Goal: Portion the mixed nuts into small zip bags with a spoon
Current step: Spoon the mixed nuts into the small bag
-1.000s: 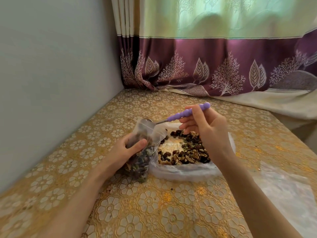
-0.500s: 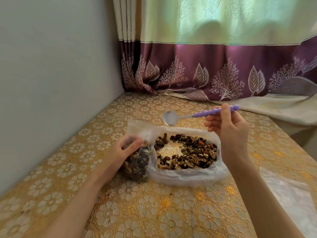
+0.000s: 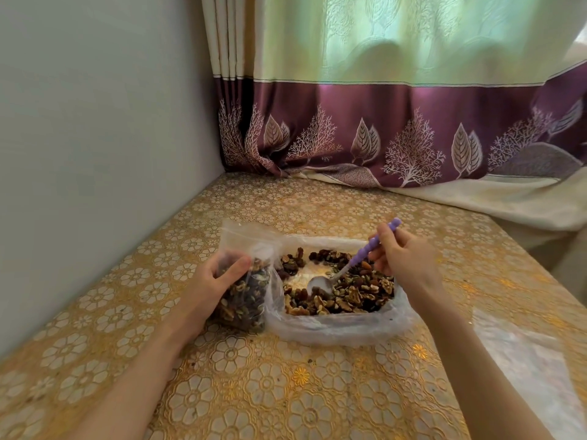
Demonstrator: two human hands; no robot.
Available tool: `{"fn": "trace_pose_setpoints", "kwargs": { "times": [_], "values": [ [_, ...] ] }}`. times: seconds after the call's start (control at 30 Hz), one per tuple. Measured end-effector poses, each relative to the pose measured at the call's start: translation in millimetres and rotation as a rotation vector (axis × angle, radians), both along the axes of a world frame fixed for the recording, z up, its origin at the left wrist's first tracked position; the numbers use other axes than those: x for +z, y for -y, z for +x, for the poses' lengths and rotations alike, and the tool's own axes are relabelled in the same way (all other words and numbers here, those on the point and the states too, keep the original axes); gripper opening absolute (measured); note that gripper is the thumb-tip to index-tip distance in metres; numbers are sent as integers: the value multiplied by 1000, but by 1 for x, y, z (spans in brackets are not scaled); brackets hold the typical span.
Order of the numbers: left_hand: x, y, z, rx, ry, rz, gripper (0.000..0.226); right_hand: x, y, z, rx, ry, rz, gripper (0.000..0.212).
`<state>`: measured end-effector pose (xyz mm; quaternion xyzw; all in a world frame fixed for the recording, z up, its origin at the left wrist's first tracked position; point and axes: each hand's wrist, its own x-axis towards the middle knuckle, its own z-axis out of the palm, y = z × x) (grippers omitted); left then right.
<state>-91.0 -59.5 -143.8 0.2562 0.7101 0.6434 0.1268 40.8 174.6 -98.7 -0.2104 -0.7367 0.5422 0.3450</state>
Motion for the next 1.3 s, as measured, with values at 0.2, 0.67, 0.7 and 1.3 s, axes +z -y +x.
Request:
{"fn": "trace_pose_setpoints", "kwargs": {
  "times": [0.2, 0.67, 0.7, 1.3],
  "values": [
    [0, -1, 1, 3, -12, 4, 48, -8, 17, -7, 101, 71, -153, 39],
    [2, -2, 1, -58, -105, -119, 70, -6, 1, -4, -62, 16, -319, 38],
    [2, -2, 1, -64, -116, -129, 71, -6, 1, -4, -67, 3, -338, 38],
    [10, -1, 9, -144, -127, -184, 67, 31, 49, 6, 198, -379, -130, 28]
  ]
}}
